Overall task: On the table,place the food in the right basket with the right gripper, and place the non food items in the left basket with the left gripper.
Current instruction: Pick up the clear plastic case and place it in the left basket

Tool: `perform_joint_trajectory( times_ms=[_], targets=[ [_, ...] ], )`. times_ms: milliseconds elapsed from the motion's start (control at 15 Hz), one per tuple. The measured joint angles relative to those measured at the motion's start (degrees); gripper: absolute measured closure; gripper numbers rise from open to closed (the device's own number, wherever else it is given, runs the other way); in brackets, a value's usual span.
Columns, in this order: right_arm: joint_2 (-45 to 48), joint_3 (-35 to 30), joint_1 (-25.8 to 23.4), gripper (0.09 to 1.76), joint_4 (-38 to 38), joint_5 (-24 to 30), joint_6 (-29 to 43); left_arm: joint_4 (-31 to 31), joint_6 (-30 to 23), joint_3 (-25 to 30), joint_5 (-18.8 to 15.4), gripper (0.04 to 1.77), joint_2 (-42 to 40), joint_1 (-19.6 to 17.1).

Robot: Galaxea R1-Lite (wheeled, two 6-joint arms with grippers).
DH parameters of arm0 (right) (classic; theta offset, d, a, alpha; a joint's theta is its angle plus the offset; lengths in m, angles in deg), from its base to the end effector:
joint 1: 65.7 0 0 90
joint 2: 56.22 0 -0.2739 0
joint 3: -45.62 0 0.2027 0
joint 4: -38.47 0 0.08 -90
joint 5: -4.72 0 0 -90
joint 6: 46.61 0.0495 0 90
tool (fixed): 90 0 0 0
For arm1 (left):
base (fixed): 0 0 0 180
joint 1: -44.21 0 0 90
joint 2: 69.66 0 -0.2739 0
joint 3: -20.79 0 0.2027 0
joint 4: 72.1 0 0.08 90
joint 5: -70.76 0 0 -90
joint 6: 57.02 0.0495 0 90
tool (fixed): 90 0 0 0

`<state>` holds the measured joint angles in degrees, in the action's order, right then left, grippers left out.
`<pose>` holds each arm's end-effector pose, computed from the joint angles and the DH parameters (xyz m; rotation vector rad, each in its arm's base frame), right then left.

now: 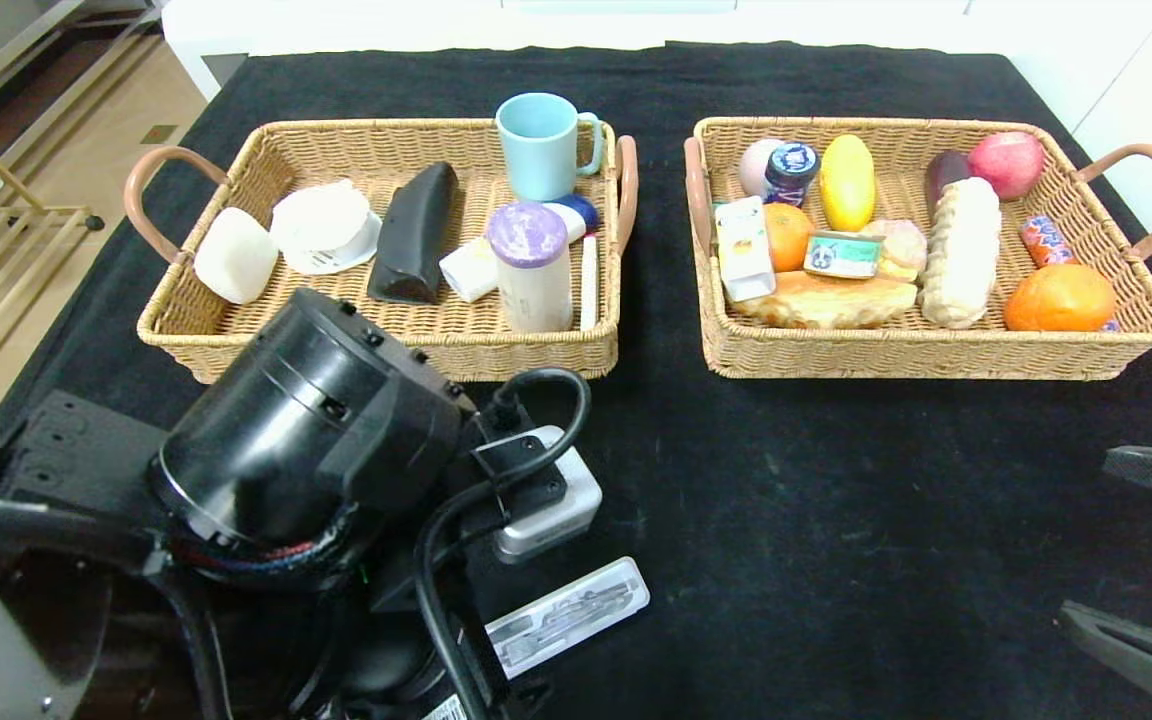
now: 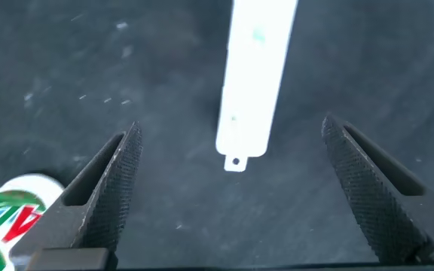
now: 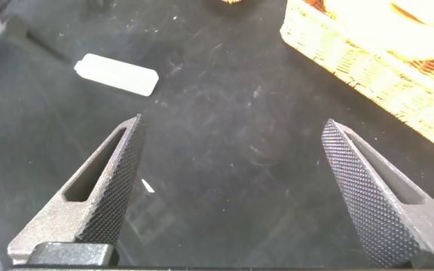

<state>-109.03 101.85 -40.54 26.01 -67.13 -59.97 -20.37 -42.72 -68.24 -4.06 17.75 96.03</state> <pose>0.1403 0.0829 0.2103 -0.2314 0.0726 0.7698 0.1784 -0.2059 0.1813 0.7207 0.6696 -0.6941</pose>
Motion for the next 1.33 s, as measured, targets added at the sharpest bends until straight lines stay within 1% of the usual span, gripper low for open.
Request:
perform_joint_trajectory(
  times_ms=[200, 333, 400, 800, 1333],
  targets=[
    [0.1, 0.0, 0.0, 0.14, 0.0, -0.1, 0.0, 0.6, 0.0, 1.2, 4.0, 0.10, 2.2, 1.9],
    [0.1, 0.0, 0.0, 0.14, 0.0, -0.1, 0.0, 0.3, 0.0, 1.5, 7.8, 0.09, 4.2, 2.3],
    [0.0, 0.0, 0.0, 0.14, 0.0, -0.1, 0.0, 0.1, 0.0, 1.4, 8.5, 0.09, 5.2, 2.3],
    [-0.5, -0.2, 0.0, 0.14, 0.0, -0.1, 0.0, -0.2, -0.4, -0.2, 8.9, 0.09, 9.3, 3.0],
    [-1.0, -0.2, 0.0, 0.14, 0.0, -0.2, 0.0, -0.2, -0.5, -0.4, 9.0, 0.09, 11.5, 3.1]
  ],
)
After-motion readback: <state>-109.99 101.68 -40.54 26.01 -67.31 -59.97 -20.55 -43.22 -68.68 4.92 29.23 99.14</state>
